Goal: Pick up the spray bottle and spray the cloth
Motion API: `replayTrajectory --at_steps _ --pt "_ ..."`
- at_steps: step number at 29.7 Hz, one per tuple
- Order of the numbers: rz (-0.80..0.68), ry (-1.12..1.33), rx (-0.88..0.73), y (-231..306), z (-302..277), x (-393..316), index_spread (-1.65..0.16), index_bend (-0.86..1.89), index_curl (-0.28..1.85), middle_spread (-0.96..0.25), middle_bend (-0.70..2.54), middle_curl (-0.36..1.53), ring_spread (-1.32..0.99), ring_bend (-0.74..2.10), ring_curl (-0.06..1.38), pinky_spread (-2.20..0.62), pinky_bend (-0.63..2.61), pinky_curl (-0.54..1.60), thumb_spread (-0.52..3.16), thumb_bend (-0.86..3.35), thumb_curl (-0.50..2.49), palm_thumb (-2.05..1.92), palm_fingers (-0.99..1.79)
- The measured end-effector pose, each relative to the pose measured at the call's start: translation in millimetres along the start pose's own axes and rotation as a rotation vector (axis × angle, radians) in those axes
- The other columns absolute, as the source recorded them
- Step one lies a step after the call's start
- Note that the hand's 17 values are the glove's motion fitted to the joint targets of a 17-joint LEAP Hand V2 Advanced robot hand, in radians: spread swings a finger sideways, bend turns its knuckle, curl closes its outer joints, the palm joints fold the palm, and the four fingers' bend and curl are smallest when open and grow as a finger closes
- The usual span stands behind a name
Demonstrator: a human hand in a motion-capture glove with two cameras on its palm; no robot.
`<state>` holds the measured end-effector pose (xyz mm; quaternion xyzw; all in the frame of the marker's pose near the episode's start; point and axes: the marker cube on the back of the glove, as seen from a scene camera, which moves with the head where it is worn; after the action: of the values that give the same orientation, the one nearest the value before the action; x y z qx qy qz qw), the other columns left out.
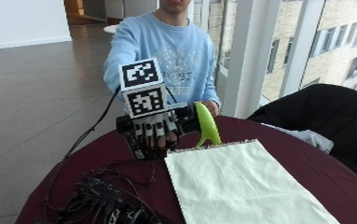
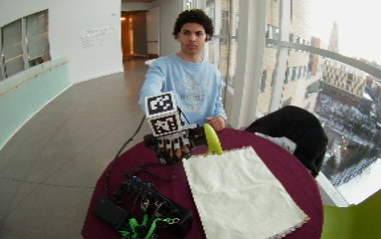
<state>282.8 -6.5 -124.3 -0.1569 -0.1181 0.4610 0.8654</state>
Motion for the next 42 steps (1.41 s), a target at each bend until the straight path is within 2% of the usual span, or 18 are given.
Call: replayTrajectory --at_steps 27,34,42 --pt "-0.051 0.016 0.002 3.0 7.0 -18.2 -0.25 0.12 0.32 -0.08 0.2 0.41 -0.03 0.51 0.37 0.05 0.33 0.37 0.88 -0.02 0.57 0.91 1.13" --pt "-0.136 -0.044 0.03 7.9 13.9 -35.5 -0.25 0.13 0.32 -0.08 0.2 0.42 -0.03 0.51 0.37 0.04 0.33 0.37 0.88 -0.03 0.57 0.9 1.13" --pt "-0.328 -0.198 0.075 24.9 34.8 -78.8 -0.25 0.13 0.32 -0.08 0.2 0.42 -0.03 0.52 0.37 0.04 0.33 0.37 0.88 -0.03 0.57 0.9 1.14"
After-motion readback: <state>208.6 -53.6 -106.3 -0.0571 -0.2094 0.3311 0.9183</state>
